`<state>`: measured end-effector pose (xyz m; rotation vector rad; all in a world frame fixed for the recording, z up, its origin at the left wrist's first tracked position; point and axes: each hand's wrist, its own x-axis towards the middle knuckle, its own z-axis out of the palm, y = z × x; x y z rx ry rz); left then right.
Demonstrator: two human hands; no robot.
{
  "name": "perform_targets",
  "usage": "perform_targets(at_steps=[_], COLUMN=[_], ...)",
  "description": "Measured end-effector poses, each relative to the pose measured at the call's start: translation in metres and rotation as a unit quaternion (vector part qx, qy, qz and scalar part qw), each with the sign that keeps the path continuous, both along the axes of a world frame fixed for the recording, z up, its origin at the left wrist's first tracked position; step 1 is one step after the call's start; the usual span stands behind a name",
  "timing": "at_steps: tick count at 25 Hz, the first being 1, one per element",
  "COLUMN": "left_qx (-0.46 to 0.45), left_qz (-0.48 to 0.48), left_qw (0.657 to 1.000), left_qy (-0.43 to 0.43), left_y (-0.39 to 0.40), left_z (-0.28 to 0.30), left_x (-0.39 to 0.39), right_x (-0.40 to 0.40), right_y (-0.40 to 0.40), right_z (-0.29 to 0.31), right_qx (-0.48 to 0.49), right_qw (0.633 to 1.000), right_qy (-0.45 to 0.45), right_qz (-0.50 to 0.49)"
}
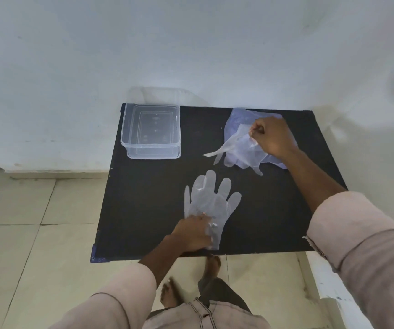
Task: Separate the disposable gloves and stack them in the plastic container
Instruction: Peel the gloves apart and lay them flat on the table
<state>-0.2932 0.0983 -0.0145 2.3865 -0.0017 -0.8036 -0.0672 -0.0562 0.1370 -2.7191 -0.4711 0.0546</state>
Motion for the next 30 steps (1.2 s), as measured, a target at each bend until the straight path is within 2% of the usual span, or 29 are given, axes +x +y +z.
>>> perform_targets(at_steps=[2, 4, 6, 9, 12, 14, 16, 21, 23, 26, 28, 30], left_qx=[-0.041, 0.017, 0.088, 0.116, 0.047, -0.035, -0.086, -0.168, -0.186, -0.227, -0.242, -0.241], left_qz=[0.06, 0.066, 0.065, 0.101, 0.201, 0.281, 0.314, 0.234, 0.262, 0.316, 0.316, 0.311], left_qw=[0.997, 0.995, 0.99, 0.984, 0.961, 0.927, 0.906, 0.932, 0.922, 0.901, 0.901, 0.906], left_qy=[-0.026, -0.076, -0.087, -0.093, -0.187, -0.246, -0.27, -0.219, -0.217, -0.192, -0.173, -0.158], left_y=[0.009, 0.02, 0.028, 0.032, 0.03, 0.028, 0.027, 0.025, 0.026, 0.034, 0.042, 0.049], left_z=[0.009, 0.013, 0.016, 0.018, 0.036, 0.055, 0.076, 0.107, 0.111, 0.117, 0.122, 0.123], left_x=[0.006, 0.007, 0.007, 0.01, 0.023, 0.04, 0.062, 0.111, 0.127, 0.149, 0.159, 0.164], right_x=[-0.011, -0.022, -0.036, -0.055, -0.066, -0.065, -0.06, -0.04, -0.027, -0.004, 0.01, 0.022], right_y=[0.003, 0.004, 0.008, 0.015, 0.02, 0.022, 0.024, 0.025, 0.023, 0.011, 0.005, 0.001], right_z=[-0.006, -0.016, -0.025, -0.031, -0.036, -0.037, -0.035, -0.023, -0.019, -0.015, -0.016, -0.02], right_qx=[0.002, -0.017, -0.022, -0.033, -0.027, -0.027, -0.03, -0.005, 0.029, 0.07, 0.075, 0.119], right_qw=[1.0, 0.999, 0.997, 0.997, 0.996, 0.994, 0.993, 0.991, 0.987, 0.972, 0.967, 0.962], right_qy=[0.016, 0.041, 0.067, 0.052, 0.053, 0.058, 0.059, 0.044, 0.058, 0.143, 0.174, 0.186], right_qz=[0.015, 0.022, 0.024, 0.052, 0.072, 0.085, 0.094, 0.124, 0.15, 0.172, 0.172, 0.163])
